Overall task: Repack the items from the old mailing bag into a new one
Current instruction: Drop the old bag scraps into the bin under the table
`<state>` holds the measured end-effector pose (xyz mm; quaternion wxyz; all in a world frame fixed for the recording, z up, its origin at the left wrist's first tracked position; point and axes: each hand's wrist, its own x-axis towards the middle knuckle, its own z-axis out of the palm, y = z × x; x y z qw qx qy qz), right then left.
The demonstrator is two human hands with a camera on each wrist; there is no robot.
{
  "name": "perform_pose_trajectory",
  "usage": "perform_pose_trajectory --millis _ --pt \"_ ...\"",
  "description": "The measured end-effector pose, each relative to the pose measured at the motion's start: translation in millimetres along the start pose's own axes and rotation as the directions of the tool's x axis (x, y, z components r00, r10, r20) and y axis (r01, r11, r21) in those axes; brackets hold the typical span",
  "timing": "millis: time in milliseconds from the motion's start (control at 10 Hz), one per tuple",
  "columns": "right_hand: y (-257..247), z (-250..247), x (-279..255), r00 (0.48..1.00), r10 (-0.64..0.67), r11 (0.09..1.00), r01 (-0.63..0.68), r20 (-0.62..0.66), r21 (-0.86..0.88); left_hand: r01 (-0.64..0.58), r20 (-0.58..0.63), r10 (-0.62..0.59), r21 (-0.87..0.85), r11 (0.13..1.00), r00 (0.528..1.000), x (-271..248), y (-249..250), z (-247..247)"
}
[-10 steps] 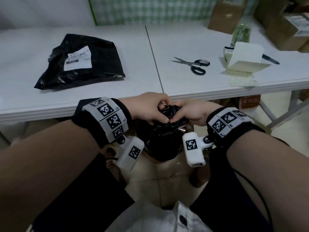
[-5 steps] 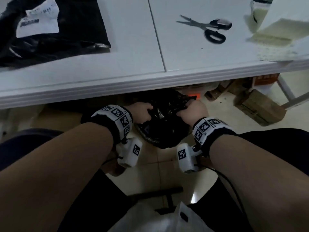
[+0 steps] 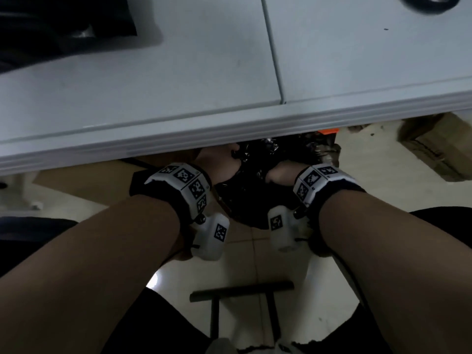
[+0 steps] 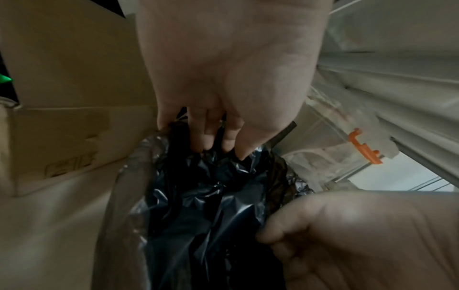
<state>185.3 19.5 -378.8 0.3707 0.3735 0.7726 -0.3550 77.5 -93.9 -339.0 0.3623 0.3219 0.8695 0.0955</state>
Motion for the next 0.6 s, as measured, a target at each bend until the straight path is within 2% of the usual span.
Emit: perform_pose_trajectory --millis 100,200,300,500,600 --pt "-1.9 2.5 8.8 0.998 -0.016 1.000 0.015 0.066 0.011 0.011 0.016 -0.011 -0.003 1.000 1.000 6.7 -2.1 1.5" --pt "0.1 5.5 15.9 0.998 0.002 1.000 -0.001 0.058 -0.012 0.025 0.074 -0.024 -0.006 1.000 0.997 9.9 -6.5 1.9" --pt "1.4 -3.1 6.1 0.999 0.029 0.999 -0.028 -0.028 0.028 0.024 0.099 -0.022 -0.019 1.000 0.995 7.7 -6.8 -0.3" --pt "11.8 -21.7 -20.7 0.959 0.099 0.991 -0.069 -0.265 0.118 0.029 0.127 -0.024 -0.037 0.999 0.992 -8.1 1.5 -11.0" --pt "7.5 -29.0 -37.0 0.957 0.057 0.990 -0.018 -0.284 0.139 -0.015 0.131 0.018 -0.022 1.000 0.991 -25.5 8.0 -22.4"
